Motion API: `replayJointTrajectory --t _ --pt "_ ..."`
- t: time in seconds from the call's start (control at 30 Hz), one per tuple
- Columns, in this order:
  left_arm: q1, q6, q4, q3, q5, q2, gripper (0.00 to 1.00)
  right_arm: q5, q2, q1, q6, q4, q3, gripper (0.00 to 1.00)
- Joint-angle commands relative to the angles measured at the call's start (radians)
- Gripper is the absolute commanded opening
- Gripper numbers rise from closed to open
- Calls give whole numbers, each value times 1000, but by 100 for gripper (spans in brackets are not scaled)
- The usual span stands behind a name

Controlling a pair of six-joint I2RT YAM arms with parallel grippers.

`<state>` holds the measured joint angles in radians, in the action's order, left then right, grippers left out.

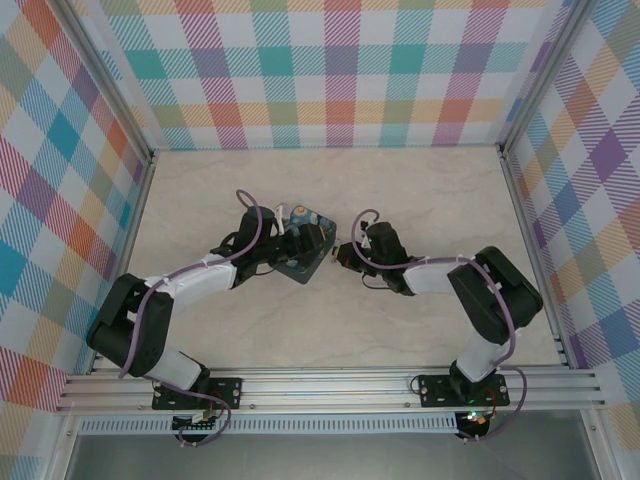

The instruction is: Unlock a padlock with a key

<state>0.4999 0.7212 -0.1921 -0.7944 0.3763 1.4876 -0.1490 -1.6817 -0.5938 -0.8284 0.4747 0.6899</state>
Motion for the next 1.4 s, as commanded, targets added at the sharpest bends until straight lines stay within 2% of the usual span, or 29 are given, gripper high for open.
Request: replayJointTrajectory --t 0.0,0.27,0.53,0.73,0.87,1.07,1.2,1.37 --pt "-20 -10 127 -20 10 -45 92 -5 84 18 80 -63 -27 9" --pt "-76 -22 188 -73 16 -171 97 -106 274 25 92 -234 -67 9" --pt "-90 -33 174 65 -181 -458 100 -225 408 6 57 -435 -99 10" --pt "-103 -34 220 167 -296 -637 100 -240 301 -46 -15 -356 -134 10" --pt "-107 -39 258 183 -297 -688 100 -282 185 -54 -52 -269 -136 10" --pt "-107 -38 258 205 -298 -719 100 -282 101 -54 -36 -298 -110 11" --pt "-107 -46 265 205 -301 -721 100 -275 75 -54 -17 -329 -96 15" --pt "-108 -68 303 181 -322 -724 100 -235 96 -54 10 -350 -93 27"
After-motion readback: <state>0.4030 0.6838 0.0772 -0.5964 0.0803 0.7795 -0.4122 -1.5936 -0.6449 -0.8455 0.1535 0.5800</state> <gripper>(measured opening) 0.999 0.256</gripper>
